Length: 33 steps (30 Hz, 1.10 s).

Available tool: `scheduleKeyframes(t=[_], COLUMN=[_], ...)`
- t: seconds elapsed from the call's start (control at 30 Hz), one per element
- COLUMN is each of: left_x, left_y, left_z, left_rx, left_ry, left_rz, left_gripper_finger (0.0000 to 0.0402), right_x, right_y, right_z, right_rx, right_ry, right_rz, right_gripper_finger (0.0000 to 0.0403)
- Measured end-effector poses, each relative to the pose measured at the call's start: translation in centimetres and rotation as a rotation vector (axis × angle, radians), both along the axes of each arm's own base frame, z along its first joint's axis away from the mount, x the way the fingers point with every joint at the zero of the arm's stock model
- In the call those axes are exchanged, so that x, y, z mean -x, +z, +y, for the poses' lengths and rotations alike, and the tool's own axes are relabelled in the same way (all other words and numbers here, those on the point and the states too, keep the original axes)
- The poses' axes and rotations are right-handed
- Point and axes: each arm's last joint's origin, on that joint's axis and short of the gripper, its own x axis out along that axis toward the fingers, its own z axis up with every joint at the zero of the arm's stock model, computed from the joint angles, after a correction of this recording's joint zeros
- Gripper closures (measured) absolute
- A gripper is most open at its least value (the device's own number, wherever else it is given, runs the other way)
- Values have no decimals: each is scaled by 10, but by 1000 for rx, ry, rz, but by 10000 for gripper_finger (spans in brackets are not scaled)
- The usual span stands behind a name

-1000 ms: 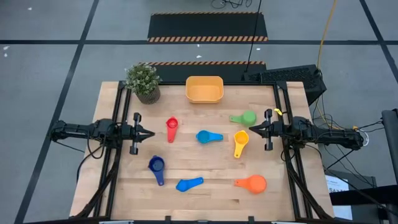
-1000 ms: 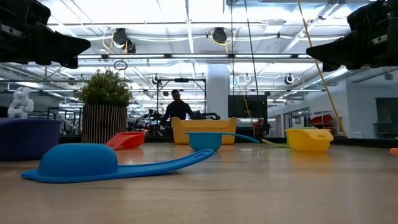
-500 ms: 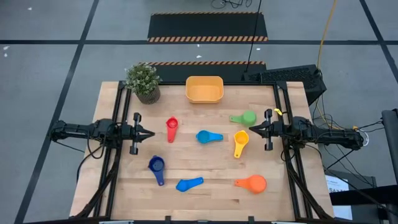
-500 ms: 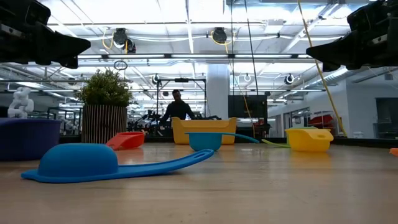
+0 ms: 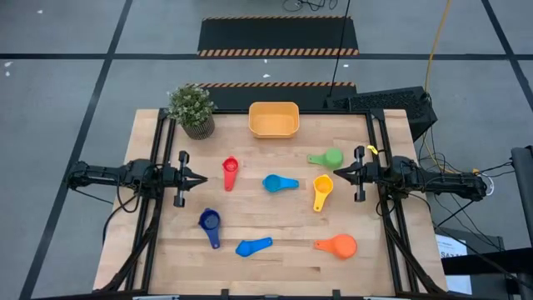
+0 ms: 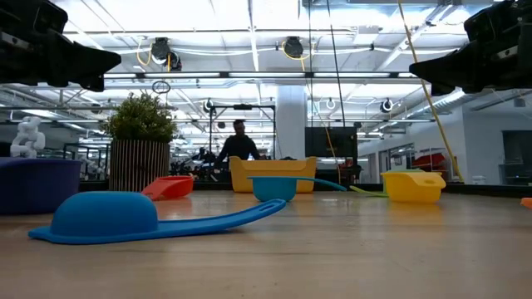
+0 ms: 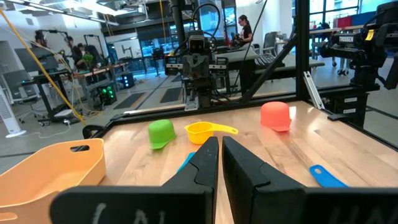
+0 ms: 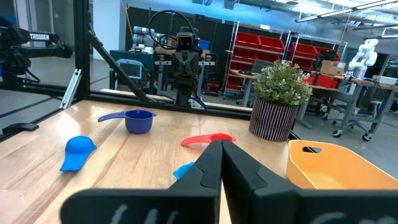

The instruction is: Nest measuring cups in basket

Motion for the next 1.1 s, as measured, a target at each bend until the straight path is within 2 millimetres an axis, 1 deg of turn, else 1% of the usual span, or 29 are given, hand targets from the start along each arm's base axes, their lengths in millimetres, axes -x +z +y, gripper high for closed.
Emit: scheduleKeyframes(t=[0.33, 0.57, 0.63, 0.73, 0.8, 0.9, 0.97, 1.1], left_x=[0, 0, 0, 0, 1, 4, 7, 11], left_y=[2, 2, 3, 3, 9, 21, 35, 65], left_z=[0, 0, 1, 1, 1, 2, 3, 4], left_rx=[4, 41, 82, 196, 231, 207, 199, 182], left_ry=[1, 2, 12, 28, 23, 25, 54, 103], left_rz=[-19, -21, -24, -30, -83, -106, -102, -13], left_gripper_finger=[376, 376, 376, 376, 376, 376, 376, 376], right_x=[0, 0, 0, 0, 0, 0, 0, 0], right_y=[0, 0, 0, 0, 0, 0, 0, 0], right_z=[0, 0, 0, 0, 0, 0, 0, 0], right_rx=[0, 0, 0, 0, 0, 0, 0, 0], right_ry=[0, 0, 0, 0, 0, 0, 0, 0], right_rz=[0, 0, 0, 0, 0, 0, 0, 0], right_gripper_finger=[403, 403, 403, 403, 403, 403, 403, 403])
